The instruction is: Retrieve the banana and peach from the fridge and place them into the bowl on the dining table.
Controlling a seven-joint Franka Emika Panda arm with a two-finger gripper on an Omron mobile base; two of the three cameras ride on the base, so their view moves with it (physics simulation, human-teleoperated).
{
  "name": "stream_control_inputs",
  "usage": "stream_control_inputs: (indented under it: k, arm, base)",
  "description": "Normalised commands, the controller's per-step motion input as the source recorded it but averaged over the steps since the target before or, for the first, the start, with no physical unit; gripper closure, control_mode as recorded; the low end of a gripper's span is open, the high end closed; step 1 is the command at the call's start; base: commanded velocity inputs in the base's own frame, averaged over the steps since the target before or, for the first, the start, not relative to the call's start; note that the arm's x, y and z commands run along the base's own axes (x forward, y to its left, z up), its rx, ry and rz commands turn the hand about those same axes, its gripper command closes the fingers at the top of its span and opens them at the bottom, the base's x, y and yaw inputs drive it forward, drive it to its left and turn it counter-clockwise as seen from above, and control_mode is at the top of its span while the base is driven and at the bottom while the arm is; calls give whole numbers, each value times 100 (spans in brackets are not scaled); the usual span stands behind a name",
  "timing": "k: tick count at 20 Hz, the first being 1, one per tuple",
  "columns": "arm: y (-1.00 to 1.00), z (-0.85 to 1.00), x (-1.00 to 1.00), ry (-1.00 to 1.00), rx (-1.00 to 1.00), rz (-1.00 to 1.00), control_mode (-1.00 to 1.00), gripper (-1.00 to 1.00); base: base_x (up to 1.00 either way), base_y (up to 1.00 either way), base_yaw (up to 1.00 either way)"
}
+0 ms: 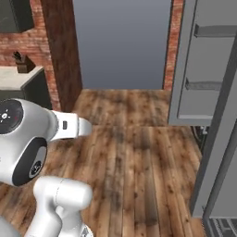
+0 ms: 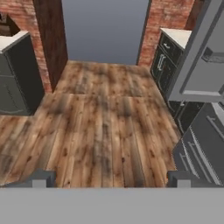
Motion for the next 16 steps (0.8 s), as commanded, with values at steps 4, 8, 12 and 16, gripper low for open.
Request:
stream_control_inputs:
  k: [4, 8, 12, 16]
  arm:
    - [0, 0, 0, 0, 0, 0, 100, -100]
    - [0, 0, 0, 0, 0, 0, 100, -100]
    - [0, 0, 0, 0, 0, 0, 100, -100]
    - [0, 0, 0, 0, 0, 0, 100, -100]
  base:
    - [46, 0, -35]
    - [12, -2, -37]
    - [1, -5, -39]
    - [49, 1, -43]
